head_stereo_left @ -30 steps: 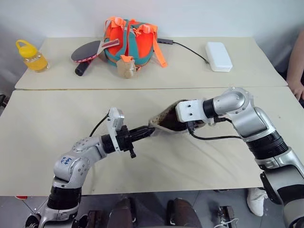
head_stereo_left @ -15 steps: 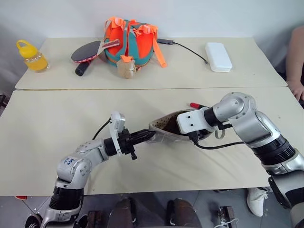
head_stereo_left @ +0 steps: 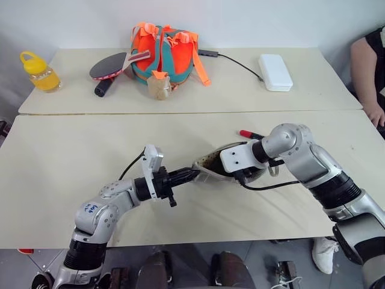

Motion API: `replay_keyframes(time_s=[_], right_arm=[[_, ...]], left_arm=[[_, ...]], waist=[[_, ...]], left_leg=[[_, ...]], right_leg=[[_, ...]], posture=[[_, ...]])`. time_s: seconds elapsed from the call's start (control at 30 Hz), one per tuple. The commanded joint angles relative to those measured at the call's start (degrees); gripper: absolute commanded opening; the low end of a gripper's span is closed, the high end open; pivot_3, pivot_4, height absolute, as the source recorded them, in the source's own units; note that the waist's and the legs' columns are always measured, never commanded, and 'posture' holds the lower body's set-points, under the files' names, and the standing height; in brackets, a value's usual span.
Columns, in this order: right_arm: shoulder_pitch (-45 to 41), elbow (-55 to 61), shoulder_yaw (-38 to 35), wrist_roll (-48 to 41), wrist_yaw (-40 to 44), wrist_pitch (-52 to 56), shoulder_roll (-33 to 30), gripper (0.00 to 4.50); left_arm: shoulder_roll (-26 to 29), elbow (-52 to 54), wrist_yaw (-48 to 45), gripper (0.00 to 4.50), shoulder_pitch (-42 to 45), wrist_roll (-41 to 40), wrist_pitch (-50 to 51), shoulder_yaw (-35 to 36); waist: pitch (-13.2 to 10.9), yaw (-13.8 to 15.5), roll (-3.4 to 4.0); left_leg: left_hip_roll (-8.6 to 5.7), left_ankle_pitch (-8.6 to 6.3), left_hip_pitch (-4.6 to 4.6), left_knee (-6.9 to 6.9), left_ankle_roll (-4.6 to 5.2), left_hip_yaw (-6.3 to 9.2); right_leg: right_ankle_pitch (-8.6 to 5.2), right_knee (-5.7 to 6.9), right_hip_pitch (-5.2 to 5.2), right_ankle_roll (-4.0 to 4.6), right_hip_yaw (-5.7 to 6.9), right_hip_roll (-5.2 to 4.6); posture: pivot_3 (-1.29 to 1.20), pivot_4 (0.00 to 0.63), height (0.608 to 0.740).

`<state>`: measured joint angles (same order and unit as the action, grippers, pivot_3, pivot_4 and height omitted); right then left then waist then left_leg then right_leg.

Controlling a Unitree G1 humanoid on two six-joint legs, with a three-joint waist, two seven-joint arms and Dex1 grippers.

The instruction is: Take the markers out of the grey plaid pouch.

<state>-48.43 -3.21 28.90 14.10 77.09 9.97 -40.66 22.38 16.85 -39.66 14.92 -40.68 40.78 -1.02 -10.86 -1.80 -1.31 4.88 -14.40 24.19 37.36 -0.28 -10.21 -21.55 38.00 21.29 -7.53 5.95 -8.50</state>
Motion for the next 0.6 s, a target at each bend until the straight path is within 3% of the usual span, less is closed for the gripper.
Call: replay_keyframes(time_s=[0.03, 0.13, 0.47, 0.6], right_arm=[[1.3, 0.2, -0.1, -0.2, 1.6, 1.2, -0.4, 1.92], [0.6, 2.7, -2.9, -2.7, 2.6, 2.9, -1.0, 1.05], [0.8, 12.3, -13.4, -14.0, 2.5, 10.4, -3.3, 1.05], [0.7, 11.9, -15.2, -15.3, -0.9, 8.4, -2.0, 1.05]], left_arm=[[0.0, 1.8, -0.4, 0.00, -0.3, 0.3, -1.3, 0.1], [0.1, 1.8, -0.1, 0.00, -0.2, 0.7, -1.6, 0.4], [-1.4, 0.3, 1.4, 0.00, 0.6, 2.3, -4.9, 1.1], [-0.2, 0.1, -0.8, 0.00, 1.0, 5.3, -7.2, -1.0]], waist=[[0.0, 0.0, 0.00], [0.0, -0.1, 0.00], [0.0, 0.3, 0.00], [0.0, 0.1, 0.00]], left_leg=[[0.00, 0.00, 0.00, 0.00, 0.00, 0.00], [0.00, 0.00, -0.01, 0.00, 0.00, 0.00], [-0.02, -0.01, 0.03, -0.02, 0.02, 0.02], [-0.02, -0.01, 0.03, -0.02, 0.02, 0.03]], right_leg=[[0.00, 0.00, 0.00, 0.00, 0.00, 0.00], [0.00, 0.00, 0.00, 0.00, 0.00, 0.00], [0.00, -0.06, -0.01, 0.00, 0.01, -0.02], [0.00, -0.05, -0.01, 0.00, 0.03, -0.02]], posture=[[0.00, 0.150, 0.740], [0.00, 0.150, 0.740], [0.00, 0.150, 0.740], [0.00, 0.150, 0.740]])
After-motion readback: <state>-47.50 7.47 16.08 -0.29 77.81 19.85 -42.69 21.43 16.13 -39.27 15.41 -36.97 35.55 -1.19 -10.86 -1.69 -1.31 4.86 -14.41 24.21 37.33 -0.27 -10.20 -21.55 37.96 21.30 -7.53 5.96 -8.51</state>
